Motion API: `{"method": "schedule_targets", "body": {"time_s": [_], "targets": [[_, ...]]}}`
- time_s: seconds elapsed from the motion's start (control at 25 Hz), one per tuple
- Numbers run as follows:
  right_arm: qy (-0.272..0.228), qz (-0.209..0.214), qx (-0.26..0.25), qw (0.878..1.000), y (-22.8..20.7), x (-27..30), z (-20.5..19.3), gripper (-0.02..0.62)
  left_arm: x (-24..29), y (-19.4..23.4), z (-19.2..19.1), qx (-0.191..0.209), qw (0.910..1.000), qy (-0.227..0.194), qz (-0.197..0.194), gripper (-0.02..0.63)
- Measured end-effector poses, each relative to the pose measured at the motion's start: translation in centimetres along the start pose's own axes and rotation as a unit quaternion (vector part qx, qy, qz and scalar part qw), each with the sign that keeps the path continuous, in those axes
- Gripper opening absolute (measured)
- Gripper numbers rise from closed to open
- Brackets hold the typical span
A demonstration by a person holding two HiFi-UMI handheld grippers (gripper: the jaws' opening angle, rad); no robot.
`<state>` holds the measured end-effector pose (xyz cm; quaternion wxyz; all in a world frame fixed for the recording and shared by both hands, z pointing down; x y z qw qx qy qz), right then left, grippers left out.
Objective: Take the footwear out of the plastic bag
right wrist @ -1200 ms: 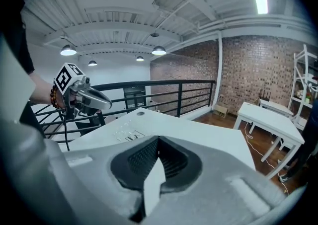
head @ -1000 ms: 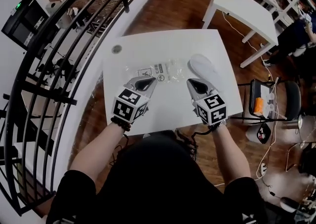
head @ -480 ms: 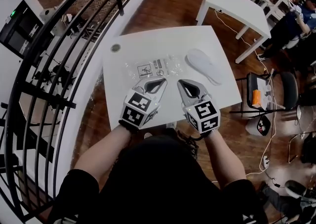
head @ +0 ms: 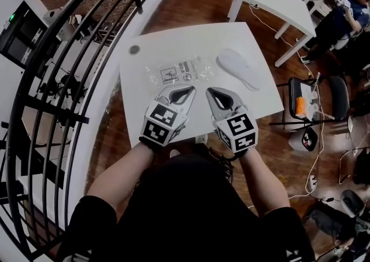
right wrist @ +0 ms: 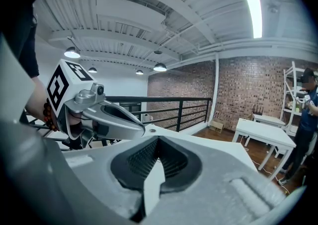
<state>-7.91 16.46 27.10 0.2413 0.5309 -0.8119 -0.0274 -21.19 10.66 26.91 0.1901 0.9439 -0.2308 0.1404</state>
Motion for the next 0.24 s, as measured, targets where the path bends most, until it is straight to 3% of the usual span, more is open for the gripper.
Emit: {"method": "schedule_targets", "body": {"time_s": [0.24], "targets": [[0.001, 0.000, -0.001, 1.000, 0.08, -0.09, -0.02, -0.008, -0.08, -0.10, -0.08, 0.003, 1.0000, 0.000, 0.002, 0.017]]}}
Point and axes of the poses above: the fingertips, and each gripper's own axes: x forward along the fingers, y to its left, z out of its top, the point moved 9 cm from there along -x, backward along the fingers, and after that the axes turned 14 degrees about -x, right-handed, at the moved point
